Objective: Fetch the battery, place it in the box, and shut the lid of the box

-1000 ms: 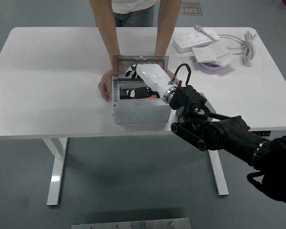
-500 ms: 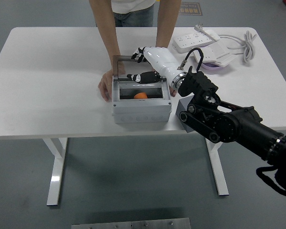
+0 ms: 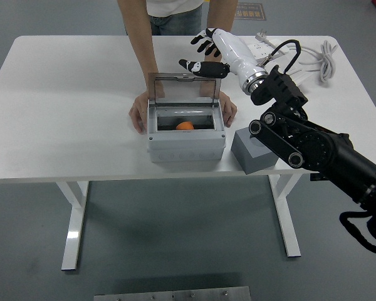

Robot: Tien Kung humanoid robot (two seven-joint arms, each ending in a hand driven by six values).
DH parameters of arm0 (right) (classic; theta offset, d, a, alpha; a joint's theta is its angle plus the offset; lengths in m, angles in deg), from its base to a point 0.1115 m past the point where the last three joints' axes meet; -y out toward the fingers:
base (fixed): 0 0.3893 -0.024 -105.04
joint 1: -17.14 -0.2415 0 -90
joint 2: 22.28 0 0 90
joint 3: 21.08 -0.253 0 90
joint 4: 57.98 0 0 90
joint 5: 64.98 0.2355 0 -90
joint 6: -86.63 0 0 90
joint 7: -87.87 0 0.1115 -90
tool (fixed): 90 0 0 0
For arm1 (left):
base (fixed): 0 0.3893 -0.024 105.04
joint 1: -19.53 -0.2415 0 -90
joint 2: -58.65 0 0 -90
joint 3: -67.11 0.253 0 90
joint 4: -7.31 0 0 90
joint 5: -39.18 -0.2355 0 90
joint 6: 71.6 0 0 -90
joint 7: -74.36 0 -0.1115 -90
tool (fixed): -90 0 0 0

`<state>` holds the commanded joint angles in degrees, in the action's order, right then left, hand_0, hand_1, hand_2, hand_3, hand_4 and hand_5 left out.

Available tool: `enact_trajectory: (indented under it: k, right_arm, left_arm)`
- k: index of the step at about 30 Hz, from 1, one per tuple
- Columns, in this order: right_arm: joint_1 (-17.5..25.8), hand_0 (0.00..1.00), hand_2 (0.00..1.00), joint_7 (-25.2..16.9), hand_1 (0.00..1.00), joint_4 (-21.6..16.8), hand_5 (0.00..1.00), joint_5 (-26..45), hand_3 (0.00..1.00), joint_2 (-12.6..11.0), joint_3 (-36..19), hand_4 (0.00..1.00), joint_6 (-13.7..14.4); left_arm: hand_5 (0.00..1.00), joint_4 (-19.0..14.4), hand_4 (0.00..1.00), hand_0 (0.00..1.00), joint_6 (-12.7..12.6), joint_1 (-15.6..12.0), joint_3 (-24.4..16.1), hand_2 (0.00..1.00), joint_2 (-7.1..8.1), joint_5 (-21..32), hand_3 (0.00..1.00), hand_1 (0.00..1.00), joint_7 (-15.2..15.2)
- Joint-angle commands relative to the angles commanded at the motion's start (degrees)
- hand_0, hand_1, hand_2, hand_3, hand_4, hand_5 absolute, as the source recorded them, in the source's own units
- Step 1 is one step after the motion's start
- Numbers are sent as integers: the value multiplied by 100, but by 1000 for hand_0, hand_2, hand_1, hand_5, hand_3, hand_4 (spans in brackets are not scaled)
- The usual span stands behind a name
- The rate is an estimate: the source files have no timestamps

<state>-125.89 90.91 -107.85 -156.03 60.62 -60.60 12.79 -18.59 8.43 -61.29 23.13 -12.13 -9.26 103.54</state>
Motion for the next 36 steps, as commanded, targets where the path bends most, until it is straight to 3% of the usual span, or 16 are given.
enact_trajectory:
  k: [4,5,10,11,23,36]
  right_arm:
    - [3,515,650,89,586,91,998,157,693,94,45,915,-108]
    - [6,943,786,104,816,131,998,220,837,129,55,998,-128]
    - [-6,943,786,113,816,300,998,358,837,250,103,998,-149]
    - [-12,998,828,115,875,332,998,372,890,266,114,998,-148]
    - [-27,998,834,152,886,520,998,422,894,415,331,998,-97]
    - [6,998,833,318,886,442,998,383,894,430,671,998,-178]
  left_arm:
    - [7,-2,341,686,11,16,-20,588,3,-38,500,749,15]
    - [4,-2,340,686,15,23,-27,588,5,-52,500,749,19]
    - [4,-3,340,686,31,53,-49,588,14,-100,500,749,31]
    - [5,-2,340,686,33,58,-50,588,17,-102,500,748,31]
    - [2,0,340,686,53,88,-76,587,42,-154,501,747,40]
    - [2,4,343,686,40,65,-45,588,50,-100,502,746,13]
